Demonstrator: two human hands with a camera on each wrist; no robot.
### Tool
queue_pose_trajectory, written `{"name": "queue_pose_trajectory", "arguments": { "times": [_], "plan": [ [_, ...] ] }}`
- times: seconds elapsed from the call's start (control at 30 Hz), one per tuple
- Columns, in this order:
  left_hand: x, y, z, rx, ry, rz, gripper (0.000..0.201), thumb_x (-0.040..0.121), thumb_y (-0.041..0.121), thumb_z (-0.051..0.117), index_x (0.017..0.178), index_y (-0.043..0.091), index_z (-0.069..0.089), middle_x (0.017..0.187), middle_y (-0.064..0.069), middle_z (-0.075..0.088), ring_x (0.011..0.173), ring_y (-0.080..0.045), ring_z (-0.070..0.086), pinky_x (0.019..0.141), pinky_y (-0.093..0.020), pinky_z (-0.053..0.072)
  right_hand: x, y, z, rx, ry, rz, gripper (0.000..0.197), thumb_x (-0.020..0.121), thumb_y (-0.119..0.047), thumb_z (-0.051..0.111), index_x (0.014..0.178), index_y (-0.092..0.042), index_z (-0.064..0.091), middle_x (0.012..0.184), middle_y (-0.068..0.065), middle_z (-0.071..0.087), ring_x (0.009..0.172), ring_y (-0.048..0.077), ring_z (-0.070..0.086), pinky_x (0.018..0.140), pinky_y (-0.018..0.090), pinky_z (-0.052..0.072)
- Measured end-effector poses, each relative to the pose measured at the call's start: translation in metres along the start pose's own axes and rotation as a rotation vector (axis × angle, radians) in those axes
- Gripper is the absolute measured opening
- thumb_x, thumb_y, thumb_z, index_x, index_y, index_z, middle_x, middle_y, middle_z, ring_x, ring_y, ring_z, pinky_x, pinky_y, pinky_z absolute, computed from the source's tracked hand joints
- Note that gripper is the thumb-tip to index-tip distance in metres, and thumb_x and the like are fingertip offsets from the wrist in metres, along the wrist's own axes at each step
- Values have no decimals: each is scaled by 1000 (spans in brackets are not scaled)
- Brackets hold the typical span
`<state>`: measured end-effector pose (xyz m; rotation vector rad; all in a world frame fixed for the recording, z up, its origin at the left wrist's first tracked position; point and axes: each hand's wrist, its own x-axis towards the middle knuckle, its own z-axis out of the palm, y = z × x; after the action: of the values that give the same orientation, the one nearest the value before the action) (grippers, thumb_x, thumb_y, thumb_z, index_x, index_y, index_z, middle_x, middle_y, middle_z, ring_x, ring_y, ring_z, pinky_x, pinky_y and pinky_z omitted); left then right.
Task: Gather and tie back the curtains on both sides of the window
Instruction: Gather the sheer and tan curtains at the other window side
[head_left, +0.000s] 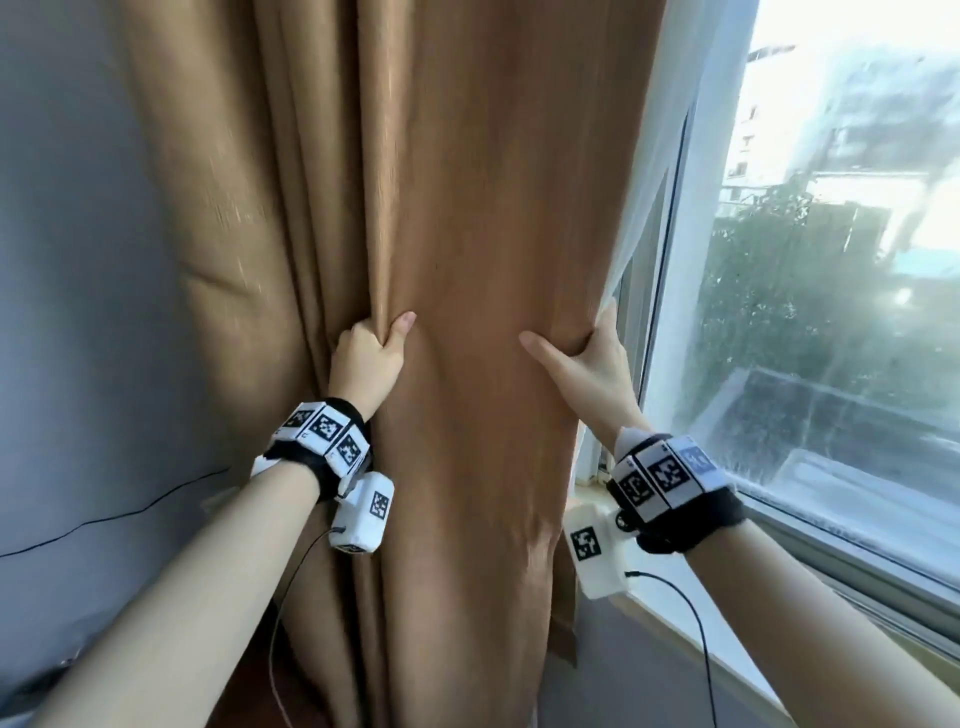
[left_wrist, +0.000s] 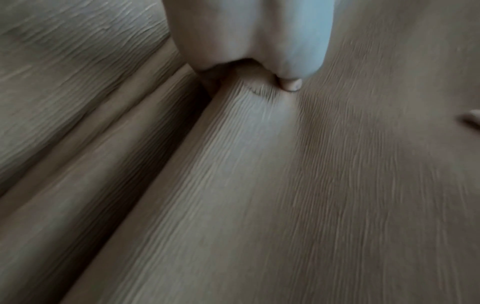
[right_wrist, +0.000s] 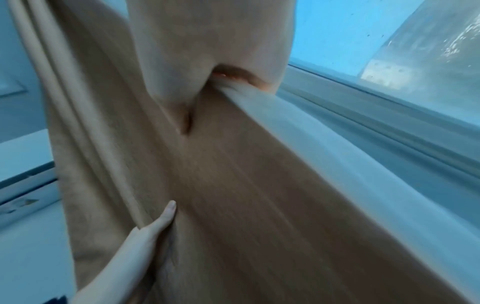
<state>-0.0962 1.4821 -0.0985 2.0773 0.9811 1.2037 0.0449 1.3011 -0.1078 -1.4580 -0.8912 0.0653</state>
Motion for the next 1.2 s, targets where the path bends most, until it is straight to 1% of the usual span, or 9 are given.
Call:
{"name": "queue_pose_trajectory", "arguments": {
  "times": [0.2, 0.33, 0.47, 0.6, 0.67, 0.8, 0.9, 1.0, 1.2],
  "plan": [
    [-44, 31, 5, 121, 124, -54, 51, 84, 55, 62, 96, 6, 67, 98, -18, 70, 98, -38, 63, 80, -39, 51, -28, 7, -77, 123, -131, -130, 37, 97, -43, 53, 131, -39, 40, 116, -28, 60, 109, -9, 55, 94, 24, 45],
    [-82, 71, 19, 279, 380, -17, 55, 78, 36, 73, 116, 9, 43, 112, -21, 61, 104, -42, 57, 81, -43, 44, -19, 15, -125, 209, -161, -162, 57, 90, -53, 55, 141, -38, 32, 130, -15, 57, 118, 8, 57, 101, 44, 48],
    [-123, 107, 41, 622, 635, 350, 71, 64, 8, 71, 127, 8, 38, 131, -17, 41, 117, -36, 43, 94, -45, 36, -23, 25, -154, 48, -140, -354, 84, 87, -38, 68, 147, -43, 10, 155, 0, 31, 137, 24, 41, 109, 50, 40],
    [-170, 176, 65, 533, 302, 785, 56, 69, -6, 56, 122, 5, 42, 117, -16, 51, 104, -26, 45, 89, -36, 36, -28, 31, -172, -47, -39, -543, 95, 84, -16, 71, 151, -28, 4, 159, 8, 13, 148, 24, 9, 114, 12, 13],
    [-192, 210, 73, 255, 115, 674, 39, 85, 15, 55, 121, 4, 46, 111, -10, 60, 101, -19, 53, 89, -32, 42, -29, 31, -179, -47, -56, -544, 100, 83, -13, 69, 152, -34, 0, 159, 13, 6, 149, 22, 0, 108, 3, 6],
    [-222, 254, 88, 51, -22, 297, 84, 79, 72, 51, 139, 18, 27, 135, -3, 52, 122, -17, 50, 106, -34, 39, -26, 32, -187, -62, -208, -523, 97, 88, -5, 55, 147, -50, -9, 162, 5, 0, 149, 19, -4, 99, -3, 4],
    [-228, 265, 102, 304, 28, 227, 99, 77, 48, 72, 148, 15, 10, 149, -14, 33, 134, -28, 39, 110, -36, 34, -28, 33, -186, -99, -234, -599, 89, 87, -6, 57, 153, -34, 4, 159, 11, 16, 148, 22, 6, 104, 0, 8],
    [-223, 258, 101, 267, 123, 264, 79, 85, 10, 61, 148, 9, 13, 130, -20, 53, 116, -32, 57, 99, -33, 44, -29, 38, -191, -40, -154, -502, 65, 85, -19, 66, 143, -23, 36, 144, 8, 35, 135, 20, 32, 101, 17, 30],
    [-236, 232, 79, 143, 155, 364, 88, 90, 10, 65, 151, 26, 4, 147, 1, 40, 127, -4, 46, 106, -15, 33, -21, 59, -203, -28, -73, -349, 22, 93, -26, 58, 78, -11, 61, 126, 21, 48, 121, 35, 46, 90, 27, 37]
  ]
}}
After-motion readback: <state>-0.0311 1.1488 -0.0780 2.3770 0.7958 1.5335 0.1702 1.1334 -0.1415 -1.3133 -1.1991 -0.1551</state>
